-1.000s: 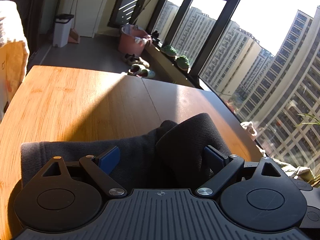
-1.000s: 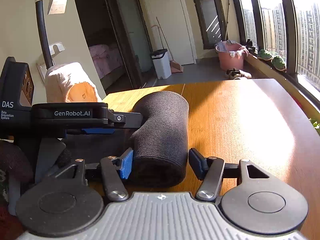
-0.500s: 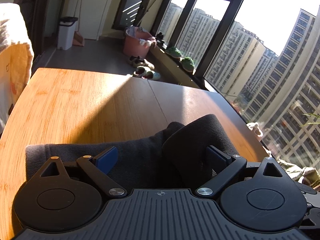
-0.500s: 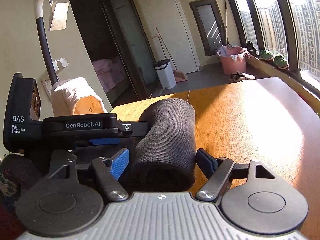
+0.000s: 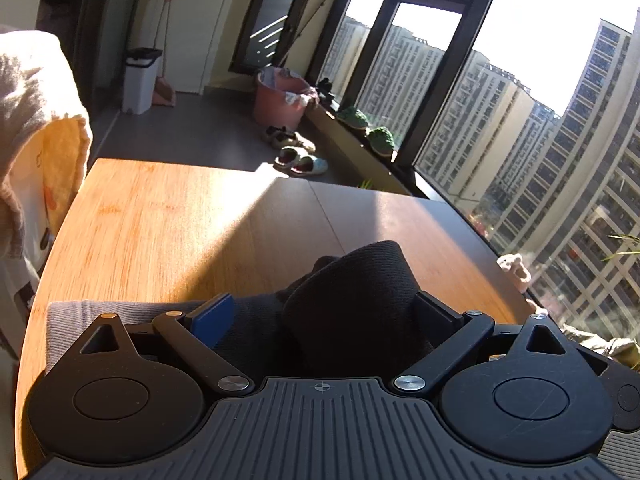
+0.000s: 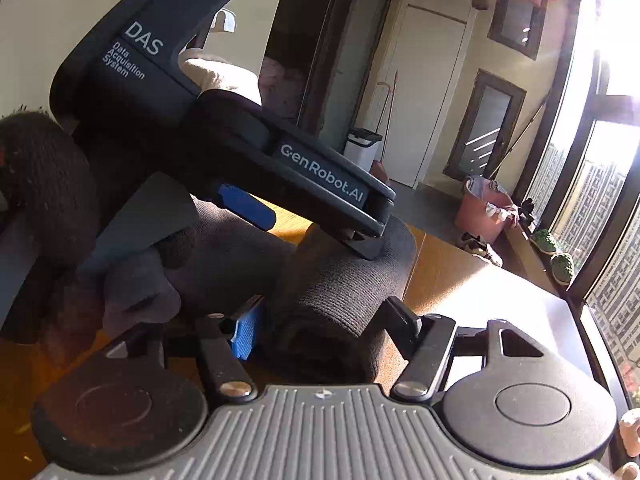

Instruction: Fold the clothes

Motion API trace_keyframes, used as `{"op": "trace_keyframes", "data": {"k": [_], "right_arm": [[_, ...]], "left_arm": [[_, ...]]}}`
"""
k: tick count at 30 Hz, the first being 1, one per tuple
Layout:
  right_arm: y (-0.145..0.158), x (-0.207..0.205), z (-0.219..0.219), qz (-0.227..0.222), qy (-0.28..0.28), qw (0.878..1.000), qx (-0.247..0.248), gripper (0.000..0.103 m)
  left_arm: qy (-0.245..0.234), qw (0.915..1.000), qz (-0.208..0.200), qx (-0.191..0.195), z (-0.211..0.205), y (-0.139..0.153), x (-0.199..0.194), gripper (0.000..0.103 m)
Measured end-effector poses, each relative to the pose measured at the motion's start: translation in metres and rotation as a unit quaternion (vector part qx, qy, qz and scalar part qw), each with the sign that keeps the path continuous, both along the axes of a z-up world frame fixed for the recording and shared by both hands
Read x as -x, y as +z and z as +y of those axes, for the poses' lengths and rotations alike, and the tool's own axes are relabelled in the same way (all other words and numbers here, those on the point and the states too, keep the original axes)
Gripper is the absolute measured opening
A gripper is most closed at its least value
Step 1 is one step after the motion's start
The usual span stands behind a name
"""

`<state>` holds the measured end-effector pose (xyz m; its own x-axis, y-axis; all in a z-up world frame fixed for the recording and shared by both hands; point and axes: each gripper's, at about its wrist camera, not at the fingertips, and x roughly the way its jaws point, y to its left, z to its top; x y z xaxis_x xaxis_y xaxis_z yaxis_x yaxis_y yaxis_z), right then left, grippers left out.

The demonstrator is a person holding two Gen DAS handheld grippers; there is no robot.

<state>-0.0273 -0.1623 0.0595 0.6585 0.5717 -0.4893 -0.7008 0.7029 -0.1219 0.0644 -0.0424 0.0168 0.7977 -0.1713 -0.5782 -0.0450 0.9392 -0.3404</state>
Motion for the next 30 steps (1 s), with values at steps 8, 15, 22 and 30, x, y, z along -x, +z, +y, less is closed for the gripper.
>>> {"op": "trace_keyframes", "data": {"k": [8, 15, 22, 30], "right_arm": [[-0.021, -0.057, -0.042, 0.198, -0.066, 0.957, -0.203, 0.086], [-0.028, -0.063, -0.055, 0.216, -0.071, 0.949, -0.218, 0.047], [0.005, -0.03, -0.035, 0.0, -0.084, 0.996, 0.019, 0.051], [-0.004, -0.013, -0.007, -0.05, -0.04, 0.994, 0.084, 0.068]], "left_arm": [[0.011, 0.9975, 0.018, 0.067, 0.026, -0.008, -0.001, 0.099], [0.009, 0.9962, 0.015, 0.085, 0.021, -0.005, -0.009, 0.099], [-0.022, 0.9955, -0.021, 0.09, 0.001, 0.019, -0.012, 0.099], [-0.009, 0.999, 0.007, -0.044, -0.015, 0.006, -0.023, 0.1]]}}
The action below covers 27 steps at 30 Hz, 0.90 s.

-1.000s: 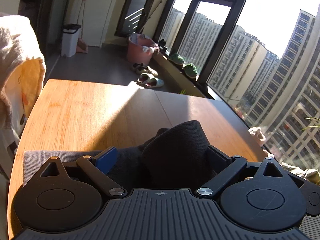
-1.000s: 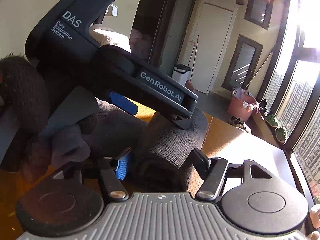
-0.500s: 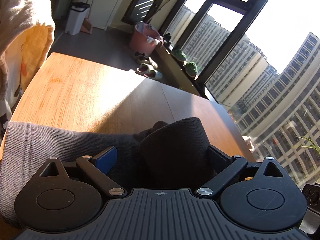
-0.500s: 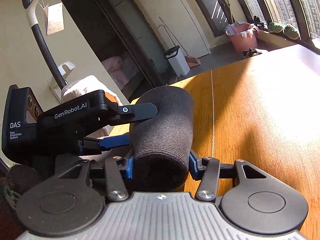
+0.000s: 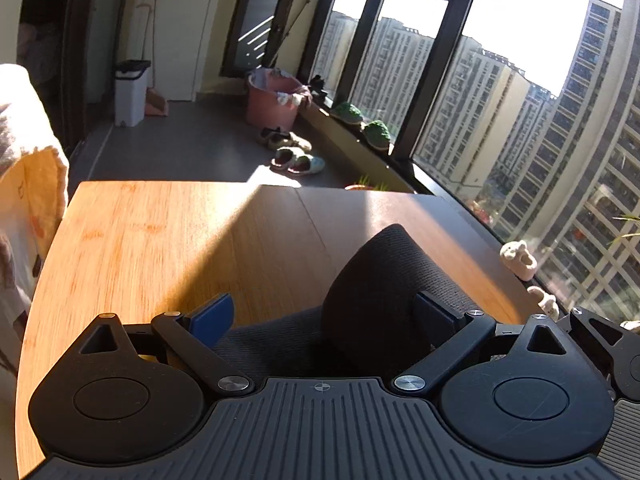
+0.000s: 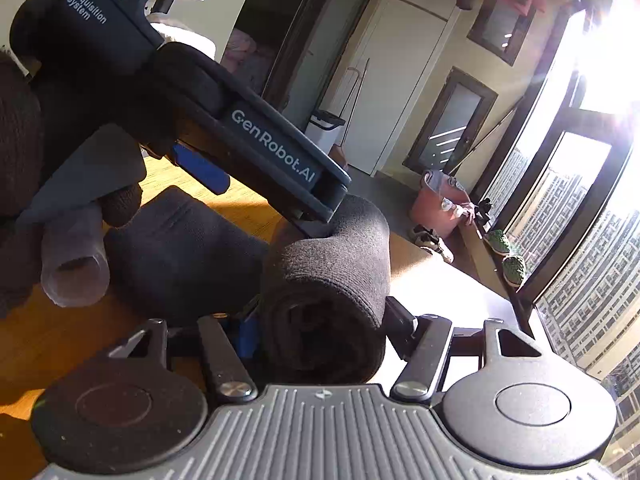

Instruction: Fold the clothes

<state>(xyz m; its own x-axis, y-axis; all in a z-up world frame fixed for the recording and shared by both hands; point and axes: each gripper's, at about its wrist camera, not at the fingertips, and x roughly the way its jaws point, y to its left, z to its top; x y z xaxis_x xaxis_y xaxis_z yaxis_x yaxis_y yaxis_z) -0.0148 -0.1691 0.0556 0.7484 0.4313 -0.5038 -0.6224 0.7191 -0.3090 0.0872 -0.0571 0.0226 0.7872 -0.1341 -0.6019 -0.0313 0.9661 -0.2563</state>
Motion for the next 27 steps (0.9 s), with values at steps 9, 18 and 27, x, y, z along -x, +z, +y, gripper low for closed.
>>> {"op": "trace_keyframes", "data": {"k": [9, 18, 27], "right_arm": [[0.012, -0.032, -0.052, 0.159, -0.009, 0.964, -0.213, 0.055], [-0.006, -0.03, -0.055, 0.147, -0.031, 0.971, -0.186, 0.06], [-0.019, -0.037, -0.056, 0.157, -0.032, 0.956, -0.244, 0.079]], "left_arm": [[0.036, 0.999, 0.011, 0.023, 0.029, -0.011, 0.01, 0.101], [0.028, 0.9983, -0.007, 0.051, 0.032, 0.003, 0.02, 0.099], [0.031, 0.9992, 0.002, 0.025, 0.025, -0.009, 0.013, 0.101]]}}
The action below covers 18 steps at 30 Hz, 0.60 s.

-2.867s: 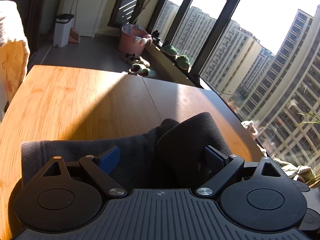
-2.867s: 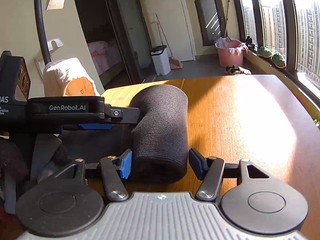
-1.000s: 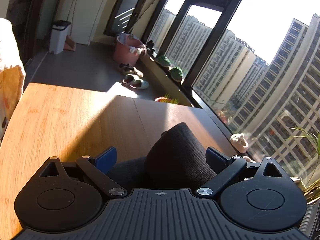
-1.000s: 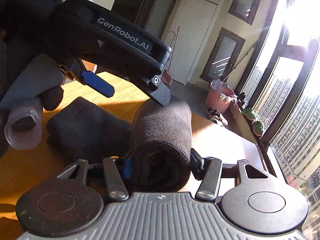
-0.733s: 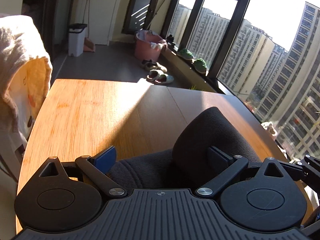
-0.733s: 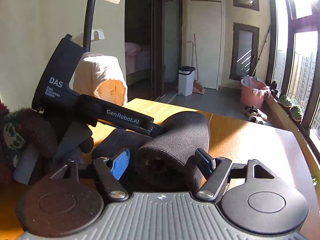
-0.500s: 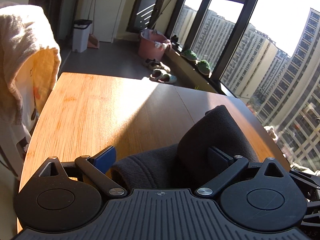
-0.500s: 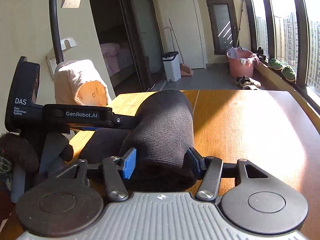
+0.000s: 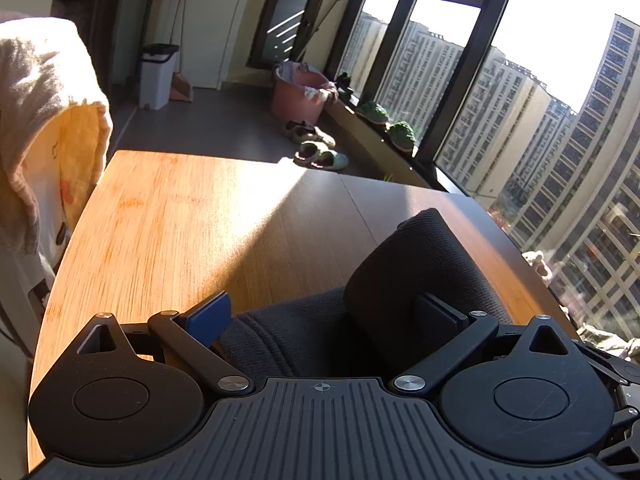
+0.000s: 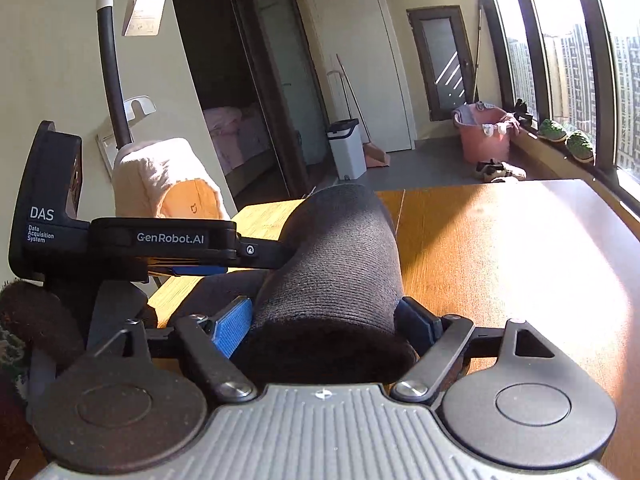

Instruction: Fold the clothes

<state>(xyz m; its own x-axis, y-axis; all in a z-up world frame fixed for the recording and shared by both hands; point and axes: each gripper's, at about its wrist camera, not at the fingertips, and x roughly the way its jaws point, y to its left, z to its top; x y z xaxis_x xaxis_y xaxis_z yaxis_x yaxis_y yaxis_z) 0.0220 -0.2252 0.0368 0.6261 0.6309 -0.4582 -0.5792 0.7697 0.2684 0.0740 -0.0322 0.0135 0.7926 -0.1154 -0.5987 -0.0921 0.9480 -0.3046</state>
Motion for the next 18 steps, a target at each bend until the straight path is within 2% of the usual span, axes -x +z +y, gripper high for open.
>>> {"op": "trace_keyframes", "data": {"k": [2, 4, 7, 9, 11, 13, 16, 17, 18], "right_arm": [[0.002, -0.005, -0.008, 0.009, -0.017, 1.0, -0.025, 0.05], [0.011, -0.011, -0.021, 0.014, -0.029, 0.998, -0.045, 0.041], [0.027, -0.008, -0.021, -0.033, -0.034, 0.999, 0.017, 0.039], [0.032, 0.009, -0.001, -0.105, -0.017, 0.989, 0.105, 0.039], [0.03, 0.034, 0.029, -0.178, 0.021, 0.965, 0.192, 0.039], [0.022, 0.059, 0.056, -0.245, 0.056, 0.931, 0.264, 0.039], [0.001, 0.091, 0.089, -0.328, 0.108, 0.874, 0.342, 0.04], [-0.004, 0.098, 0.094, -0.342, 0.122, 0.862, 0.352, 0.041], [-0.006, 0.102, 0.097, -0.344, 0.131, 0.862, 0.349, 0.042]], "left_arm": [[0.002, 1.0, -0.003, 0.009, 0.003, 0.001, 0.003, 0.101], [0.004, 0.9994, -0.005, 0.033, 0.01, 0.003, 0.005, 0.1], [0.01, 0.9982, -0.008, 0.058, 0.018, 0.007, 0.008, 0.1], [0.013, 0.9976, -0.014, 0.067, 0.021, 0.01, 0.01, 0.1], [0.01, 0.9967, -0.024, 0.077, 0.022, 0.017, 0.012, 0.101], [0.005, 0.9964, -0.033, 0.078, 0.02, 0.023, 0.014, 0.1], [-0.002, 0.9989, -0.031, 0.035, 0.011, 0.03, 0.016, 0.1], [-0.001, 0.9994, -0.028, 0.018, 0.009, 0.027, 0.017, 0.1], [-0.001, 0.9997, -0.025, 0.002, 0.008, 0.024, 0.018, 0.101]]}}
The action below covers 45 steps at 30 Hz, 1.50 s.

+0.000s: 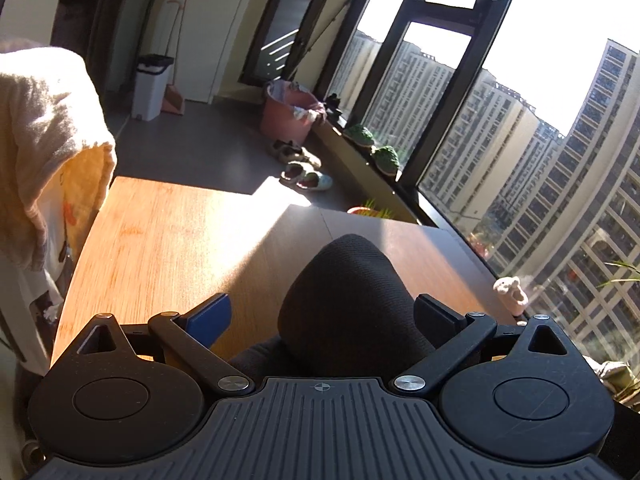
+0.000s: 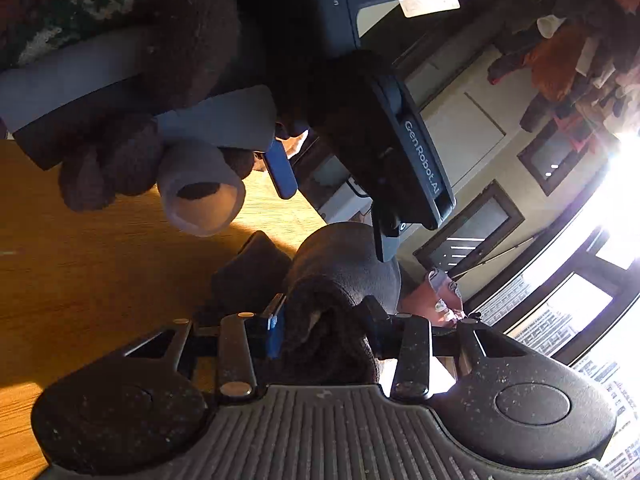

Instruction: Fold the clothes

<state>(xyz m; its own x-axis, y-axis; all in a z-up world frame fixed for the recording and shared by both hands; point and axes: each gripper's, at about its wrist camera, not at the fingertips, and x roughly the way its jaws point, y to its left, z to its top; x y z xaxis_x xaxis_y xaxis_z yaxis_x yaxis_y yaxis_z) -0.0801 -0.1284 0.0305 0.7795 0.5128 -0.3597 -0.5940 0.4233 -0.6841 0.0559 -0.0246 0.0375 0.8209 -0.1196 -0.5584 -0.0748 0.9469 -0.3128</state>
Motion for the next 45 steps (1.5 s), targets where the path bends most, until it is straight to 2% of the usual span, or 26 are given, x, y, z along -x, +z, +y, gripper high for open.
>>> {"op": "trace_keyframes", "data": {"k": [1, 2, 3, 4, 5, 6, 7, 9, 11, 13, 18, 21, 22, 25, 26, 28, 31, 33, 34, 37, 39, 40, 42, 43, 44, 45], "right_arm": [[0.002, 0.0, -0.001, 0.015, 0.005, 1.0, -0.011, 0.046], [0.009, -0.004, -0.005, 0.049, 0.009, 0.998, -0.036, 0.049], [0.019, -0.01, -0.013, 0.096, 0.014, 0.992, -0.075, 0.052], [0.028, -0.018, -0.022, 0.145, 0.019, 0.982, -0.117, 0.061], [0.038, -0.028, -0.033, 0.197, 0.018, 0.966, -0.166, 0.072], [0.046, -0.039, -0.046, 0.24, 0.013, 0.947, -0.215, 0.077], [0.05, -0.05, -0.056, 0.272, 0.004, 0.928, -0.255, 0.08], [0.05, -0.077, -0.075, 0.333, -0.023, 0.887, -0.319, 0.081], [0.042, -0.097, -0.086, 0.366, -0.048, 0.862, -0.347, 0.081], [0.026, -0.116, -0.086, 0.397, -0.073, 0.844, -0.354, 0.081], [-0.01, -0.135, -0.098, 0.486, -0.067, 0.778, -0.393, 0.089], [-0.018, -0.134, -0.099, 0.514, -0.049, 0.759, -0.397, 0.089], [-0.018, -0.131, -0.099, 0.516, -0.045, 0.758, -0.398, 0.086], [-0.013, -0.127, -0.099, 0.518, -0.038, 0.753, -0.404, 0.062], [-0.01, -0.127, -0.097, 0.513, -0.043, 0.756, -0.405, 0.056], [-0.004, -0.128, -0.096, 0.498, -0.057, 0.765, -0.406, 0.052], [0.005, -0.134, -0.105, 0.458, -0.088, 0.788, -0.402, 0.051], [0.008, -0.141, -0.111, 0.439, -0.104, 0.799, -0.398, 0.051], [0.011, -0.144, -0.113, 0.424, -0.11, 0.81, -0.39, 0.051], [0.022, -0.138, -0.106, 0.356, -0.11, 0.864, -0.338, 0.05], [0.026, -0.132, -0.096, 0.328, -0.097, 0.888, -0.308, 0.049], [0.028, -0.129, -0.09, 0.316, -0.09, 0.898, -0.294, 0.049], [0.029, -0.123, -0.079, 0.308, -0.073, 0.907, -0.276, 0.05], [0.028, -0.12, -0.074, 0.306, -0.064, 0.911, -0.268, 0.052], [0.029, -0.118, -0.072, 0.303, -0.057, 0.914, -0.265, 0.055], [0.032, -0.12, -0.073, 0.311, -0.051, 0.909, -0.274, 0.058]], "left_arm": [[0.001, 0.9999, 0.004, -0.016, -0.002, -0.003, 0.001, 0.101], [0.003, 0.9999, 0.005, -0.014, 0.002, -0.006, 0.004, 0.101], [0.005, 1.0, 0.005, -0.005, 0.007, -0.008, 0.007, 0.101], [0.007, 0.9999, 0.006, 0.004, 0.012, -0.011, 0.01, 0.101], [0.01, 0.9999, 0.006, 0.013, 0.017, -0.013, 0.013, 0.102], [0.011, 0.9998, 0.005, 0.016, 0.02, -0.014, 0.015, 0.102], [0.011, 0.9998, 0.004, 0.015, 0.022, -0.015, 0.017, 0.102], [0.011, 0.9999, 0.001, 0.008, 0.023, -0.013, 0.024, 0.102], [0.011, 0.9999, 0.0, 0.001, 0.021, -0.01, 0.028, 0.102], [0.011, 0.9999, 0.0, -0.003, 0.02, -0.01, 0.031, 0.102], [0.016, 0.9999, 0.0, -0.001, 0.028, -0.013, 0.044, 0.103], [0.019, 0.9996, -0.005, 0.02, 0.036, -0.018, 0.047, 0.103], [0.02, 0.9994, -0.009, 0.028, 0.038, -0.02, 0.047, 0.103], [0.028, 0.9978, -0.019, 0.056, 0.04, -0.029, 0.045, 0.103], [0.029, 0.997, -0.021, 0.068, 0.039, -0.031, 0.04, 0.103], [0.028, 0.9952, -0.026, 0.091, 0.036, -0.035, 0.026, 0.103], [0.012, 0.9919, -0.036, 0.121, 0.026, -0.042, -0.002, 0.103], [0.004, 0.9904, -0.037, 0.133, 0.021, -0.043, -0.016, 0.103], [0.004, 0.9902, -0.036, 0.135, 0.018, -0.041, -0.02, 0.103], [-0.001, 0.9908, -0.056, 0.124, 0.013, -0.027, -0.013, 0.103], [-0.011, 0.9913, -0.072, 0.11, 0.009, -0.021, -0.001, 0.103], [-0.009, 0.9937, -0.067, 0.089, 0.006, -0.02, 0.003, 0.103], [0.005, 0.9988, -0.043, 0.02, -0.002, -0.025, 0.008, 0.103], [0.006, 0.9988, -0.048, 0.005, -0.002, -0.028, 0.013, 0.103], [0.004, 0.9988, -0.049, 0.006, 0.001, -0.031, 0.016, 0.103], [0.004, 0.9988, -0.046, 0.015, 0.005, -0.033, 0.017, 0.103]]}}
